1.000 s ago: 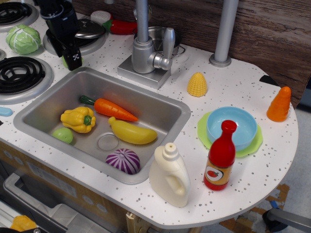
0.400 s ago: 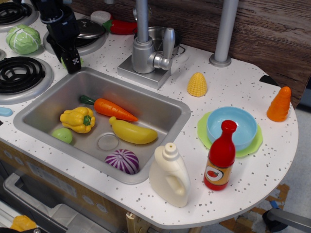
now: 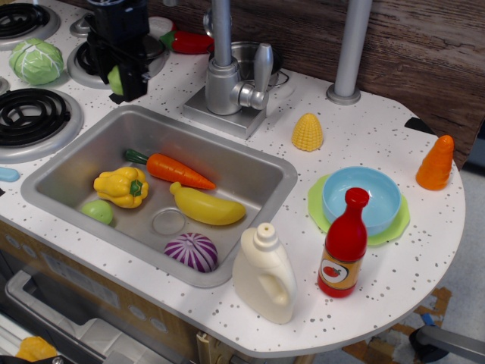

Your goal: Put broccoli in bowl

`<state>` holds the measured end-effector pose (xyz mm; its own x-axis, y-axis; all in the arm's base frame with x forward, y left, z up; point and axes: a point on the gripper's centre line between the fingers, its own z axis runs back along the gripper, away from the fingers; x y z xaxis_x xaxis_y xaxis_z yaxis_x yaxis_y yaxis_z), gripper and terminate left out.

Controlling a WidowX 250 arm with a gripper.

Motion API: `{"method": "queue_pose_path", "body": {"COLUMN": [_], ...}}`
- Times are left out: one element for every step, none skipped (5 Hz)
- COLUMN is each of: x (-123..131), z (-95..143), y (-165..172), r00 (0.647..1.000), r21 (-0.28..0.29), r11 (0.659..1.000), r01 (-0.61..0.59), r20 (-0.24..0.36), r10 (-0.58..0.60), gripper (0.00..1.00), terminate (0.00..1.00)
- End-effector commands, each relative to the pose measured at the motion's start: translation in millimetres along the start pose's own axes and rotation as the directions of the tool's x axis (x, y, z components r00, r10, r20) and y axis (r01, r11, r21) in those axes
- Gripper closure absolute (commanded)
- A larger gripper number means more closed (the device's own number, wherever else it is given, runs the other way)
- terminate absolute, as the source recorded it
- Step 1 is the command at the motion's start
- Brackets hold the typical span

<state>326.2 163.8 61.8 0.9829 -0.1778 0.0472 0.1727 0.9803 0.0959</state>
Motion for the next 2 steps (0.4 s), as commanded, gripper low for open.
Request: {"method": "queue_pose_path", "body": {"x": [-0.8,7.9], "z": [31.8,34.9], "y": [-60.3,-108.5], "r00": [0.987,0.966], "r21": [0.01,-0.02], "r11": [0.989,0.968], "r01": [-0.146,-0.25], "r20": [0.074,0.064], "r10": [0.145,0.251], "gripper": [1.0,1.0], "terminate": [0.0,0.0]}}
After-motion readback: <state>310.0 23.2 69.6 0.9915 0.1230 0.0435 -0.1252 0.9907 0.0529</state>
